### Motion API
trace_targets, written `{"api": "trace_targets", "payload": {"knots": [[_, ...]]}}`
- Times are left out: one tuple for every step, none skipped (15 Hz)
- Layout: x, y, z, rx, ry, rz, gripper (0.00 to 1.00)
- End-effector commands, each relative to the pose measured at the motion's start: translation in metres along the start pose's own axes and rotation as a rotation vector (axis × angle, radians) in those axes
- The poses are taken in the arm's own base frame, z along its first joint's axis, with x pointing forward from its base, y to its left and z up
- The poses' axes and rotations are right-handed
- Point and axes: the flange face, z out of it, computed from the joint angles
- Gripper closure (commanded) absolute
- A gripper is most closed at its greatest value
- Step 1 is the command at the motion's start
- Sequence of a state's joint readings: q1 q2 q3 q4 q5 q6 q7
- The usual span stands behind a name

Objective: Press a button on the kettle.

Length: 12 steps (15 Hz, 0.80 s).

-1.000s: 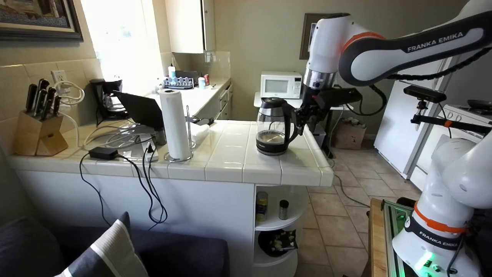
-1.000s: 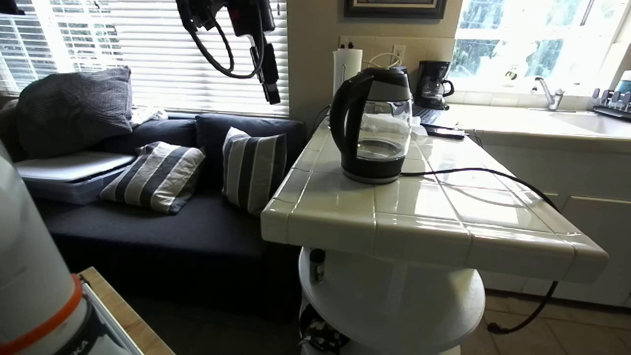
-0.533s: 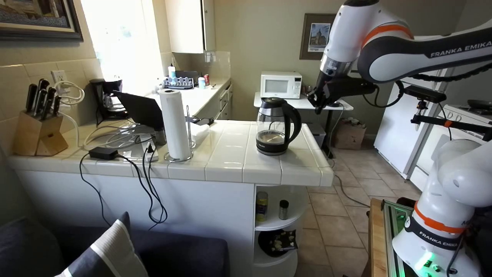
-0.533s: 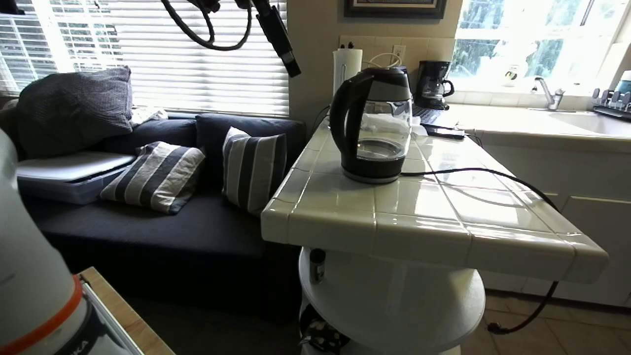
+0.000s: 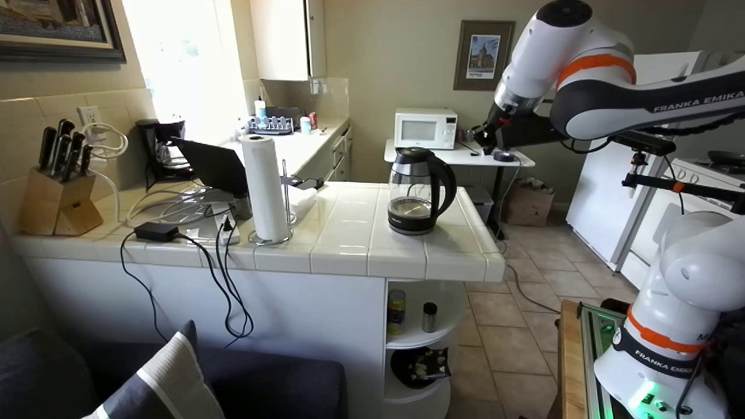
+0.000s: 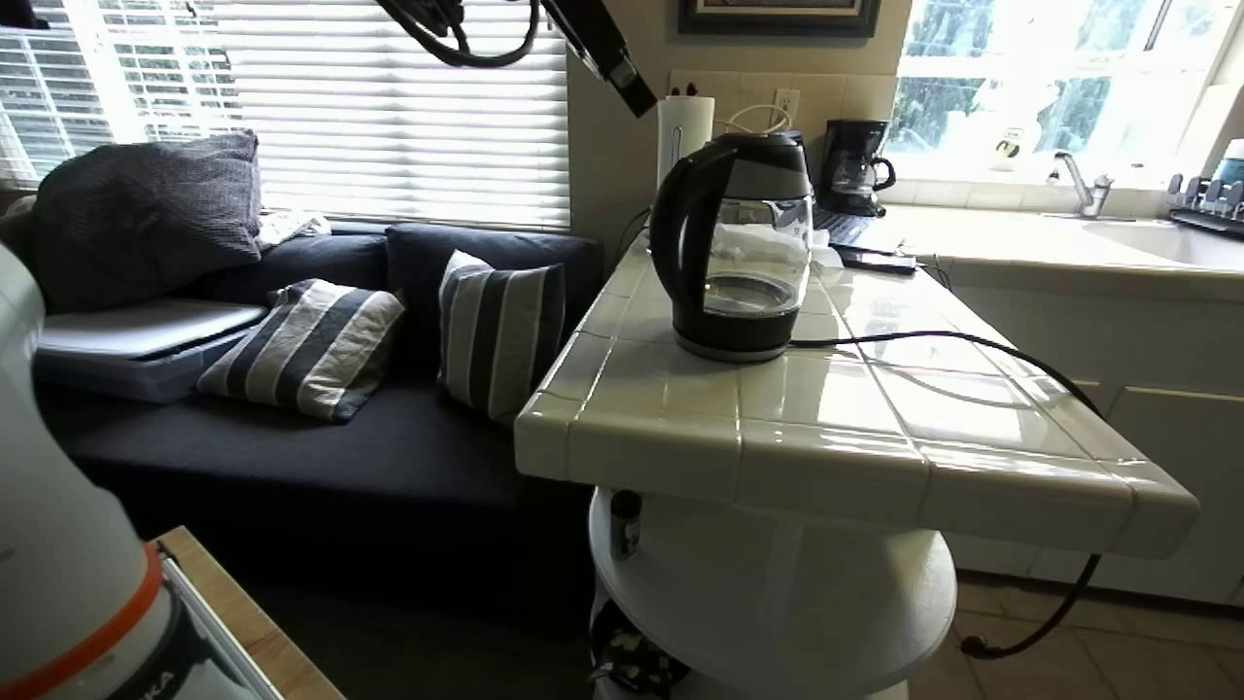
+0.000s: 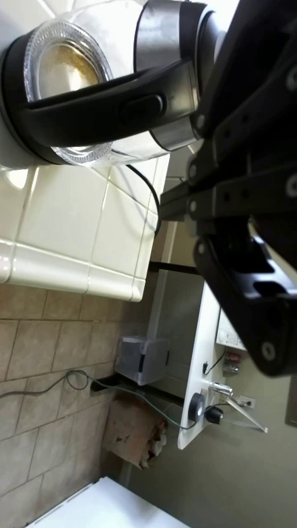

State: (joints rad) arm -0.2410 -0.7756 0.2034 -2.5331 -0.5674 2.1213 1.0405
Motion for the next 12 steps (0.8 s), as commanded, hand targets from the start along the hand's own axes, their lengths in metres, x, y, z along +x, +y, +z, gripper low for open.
{"api": "trace_targets", "payload": {"knots": [[-0.001,0.001,0.009,0.088,0.056,-0.058,1.00],[0.000,-0.001,0.012,0.108,0.067,-0.067,1.00],[0.002,-0.002,0.013,0.147,0.075,-0.091,1.00],[0.003,-0.002,0.015,0.177,0.082,-0.112,1.00],[0.004,-0.003,0.018,0.203,0.084,-0.129,1.00],[0.005,-0.004,0.020,0.213,0.090,-0.140,1.00],[0.005,-0.005,0.023,0.227,0.090,-0.163,1.00],[0.005,-0.006,0.025,0.237,0.092,-0.182,1.00],[0.004,-0.010,0.029,0.261,0.072,-0.218,1.00],[0.003,-0.012,0.032,0.268,0.070,-0.238,1.00],[0.002,-0.014,0.035,0.272,0.069,-0.258,1.00],[0.001,-0.016,0.038,0.275,0.067,-0.275,1.00]]}}
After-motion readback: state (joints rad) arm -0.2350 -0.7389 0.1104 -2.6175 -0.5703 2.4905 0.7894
